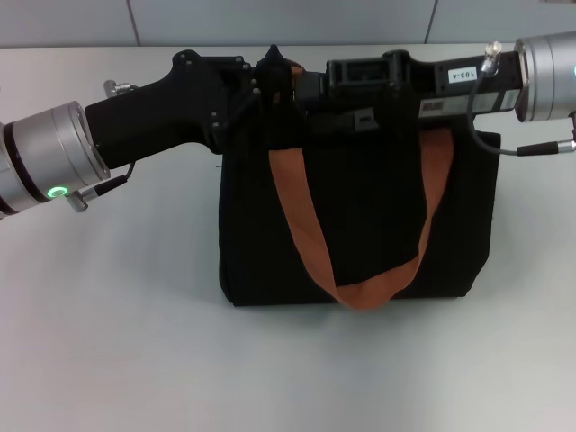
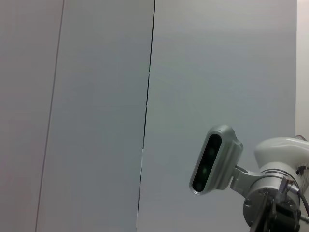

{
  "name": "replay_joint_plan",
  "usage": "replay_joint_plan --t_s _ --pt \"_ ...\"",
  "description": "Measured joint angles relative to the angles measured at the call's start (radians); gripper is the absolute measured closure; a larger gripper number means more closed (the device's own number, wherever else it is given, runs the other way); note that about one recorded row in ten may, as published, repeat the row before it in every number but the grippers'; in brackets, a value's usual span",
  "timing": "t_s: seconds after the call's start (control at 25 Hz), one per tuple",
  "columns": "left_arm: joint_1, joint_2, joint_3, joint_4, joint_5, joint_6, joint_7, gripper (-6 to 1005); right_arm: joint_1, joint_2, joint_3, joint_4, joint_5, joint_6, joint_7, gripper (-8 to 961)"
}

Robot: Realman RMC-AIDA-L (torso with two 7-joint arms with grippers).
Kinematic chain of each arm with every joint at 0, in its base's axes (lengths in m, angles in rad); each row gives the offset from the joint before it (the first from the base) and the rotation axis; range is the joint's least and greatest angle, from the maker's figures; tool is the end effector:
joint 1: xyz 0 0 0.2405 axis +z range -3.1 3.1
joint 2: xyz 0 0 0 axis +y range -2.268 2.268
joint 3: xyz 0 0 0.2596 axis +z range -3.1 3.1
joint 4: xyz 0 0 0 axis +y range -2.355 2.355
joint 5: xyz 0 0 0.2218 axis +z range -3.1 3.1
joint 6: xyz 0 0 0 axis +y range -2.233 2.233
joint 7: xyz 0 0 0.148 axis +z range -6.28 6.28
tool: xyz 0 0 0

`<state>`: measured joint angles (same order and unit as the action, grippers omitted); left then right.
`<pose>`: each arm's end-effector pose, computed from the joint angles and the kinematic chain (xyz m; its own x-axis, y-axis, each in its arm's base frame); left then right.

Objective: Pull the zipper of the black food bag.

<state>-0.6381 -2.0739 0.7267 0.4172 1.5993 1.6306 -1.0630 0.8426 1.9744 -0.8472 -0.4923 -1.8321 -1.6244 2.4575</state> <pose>-0.2084 0.3601 -0.0113 0.6227 0.0328 0.7818 0.2919 -0.9367 -0.1932 0.1607 0.3982 0.0001 0.2419 -0.9381 -0.2479 -0.8177 -0.3346 0.4684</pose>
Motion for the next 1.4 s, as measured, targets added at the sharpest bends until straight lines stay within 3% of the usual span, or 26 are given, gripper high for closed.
replay_joint_plan --t_s 0.44,1.2,1.4 --pt "0.002 0.000 -0.003 0.000 -0.004 0.000 0.001 980 -0.013 0.001 0.000 0.000 0.042 -0.009 -0.010 154" --pt "0.002 0.000 -0.004 0.000 -0.028 -0.006 0.001 980 -0.021 -0.022 -0.004 -0.005 0.023 0.001 0.000 157" --pt "0.002 0.000 -0.003 0.000 -0.028 -0.002 -0.002 980 -0.018 -0.013 -0.011 -0.002 0.020 0.026 0.001 158"
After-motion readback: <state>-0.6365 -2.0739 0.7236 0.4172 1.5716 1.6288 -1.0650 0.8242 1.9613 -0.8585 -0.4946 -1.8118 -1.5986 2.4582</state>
